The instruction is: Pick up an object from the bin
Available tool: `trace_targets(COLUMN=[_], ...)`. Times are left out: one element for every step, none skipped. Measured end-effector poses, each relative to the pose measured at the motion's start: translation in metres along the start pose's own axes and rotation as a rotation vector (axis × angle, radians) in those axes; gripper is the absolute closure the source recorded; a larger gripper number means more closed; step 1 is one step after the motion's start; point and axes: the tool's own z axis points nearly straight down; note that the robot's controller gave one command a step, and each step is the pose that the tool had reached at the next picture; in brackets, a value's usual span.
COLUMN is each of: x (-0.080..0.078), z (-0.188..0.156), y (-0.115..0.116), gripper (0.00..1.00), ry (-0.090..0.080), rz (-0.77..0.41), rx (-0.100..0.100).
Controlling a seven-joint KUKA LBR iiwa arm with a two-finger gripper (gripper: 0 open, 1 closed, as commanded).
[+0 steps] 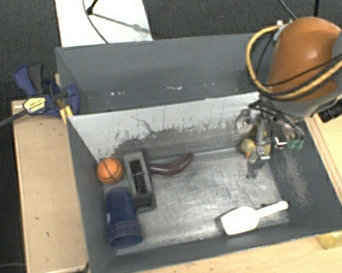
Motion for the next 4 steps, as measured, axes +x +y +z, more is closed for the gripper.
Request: trace_targets(x=[-0.001, 0.021, 0.051, 0.054], z=[-0.005, 0.039, 0.099, 0.138], y=[0.000, 0.003, -0.001, -0.010], gripper=[0.00, 0.00, 0.00, 1.00], ry=[-0.008, -0.013, -0.011, -0.015], rz=[-0.001, -0.085, -0.192, -0.322], rx=[0.000, 0.001, 0.001, 0.001])
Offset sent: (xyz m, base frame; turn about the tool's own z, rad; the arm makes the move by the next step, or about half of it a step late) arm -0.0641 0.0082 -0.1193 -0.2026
